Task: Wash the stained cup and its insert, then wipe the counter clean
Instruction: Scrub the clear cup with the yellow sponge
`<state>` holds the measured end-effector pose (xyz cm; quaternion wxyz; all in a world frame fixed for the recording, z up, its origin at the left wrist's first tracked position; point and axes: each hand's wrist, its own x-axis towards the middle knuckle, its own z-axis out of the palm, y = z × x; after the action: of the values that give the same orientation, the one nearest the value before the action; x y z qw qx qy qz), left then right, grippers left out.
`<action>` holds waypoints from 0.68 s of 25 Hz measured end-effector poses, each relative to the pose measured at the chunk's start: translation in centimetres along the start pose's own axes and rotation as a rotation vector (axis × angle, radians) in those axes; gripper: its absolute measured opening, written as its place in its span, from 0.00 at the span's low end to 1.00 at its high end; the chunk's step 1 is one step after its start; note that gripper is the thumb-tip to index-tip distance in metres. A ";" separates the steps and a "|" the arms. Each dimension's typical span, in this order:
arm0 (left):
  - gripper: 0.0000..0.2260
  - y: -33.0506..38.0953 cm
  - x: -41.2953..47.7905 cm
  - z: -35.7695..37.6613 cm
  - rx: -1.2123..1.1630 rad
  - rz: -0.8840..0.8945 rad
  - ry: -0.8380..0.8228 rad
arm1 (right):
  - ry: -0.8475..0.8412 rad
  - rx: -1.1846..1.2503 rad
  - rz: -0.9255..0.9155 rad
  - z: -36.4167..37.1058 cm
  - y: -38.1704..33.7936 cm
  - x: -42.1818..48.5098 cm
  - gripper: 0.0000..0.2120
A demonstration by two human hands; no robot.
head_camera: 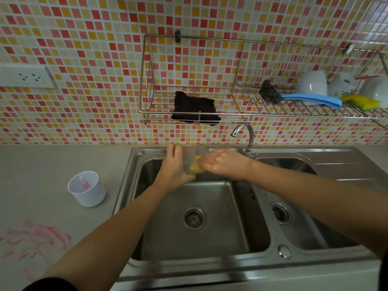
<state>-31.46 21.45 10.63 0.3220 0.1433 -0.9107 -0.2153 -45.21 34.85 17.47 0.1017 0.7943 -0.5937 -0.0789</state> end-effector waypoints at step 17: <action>0.40 0.6 0.2 0.4 -0.186 0.105 0.004 | 0.095 -0.059 -0.235 -0.6 1.6 -1.0 0.17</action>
<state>-31.94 22.02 10.73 0.3464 0.0653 -0.8925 -0.2815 -46.79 35.37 18.47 0.1431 0.8579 -0.4885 -0.0700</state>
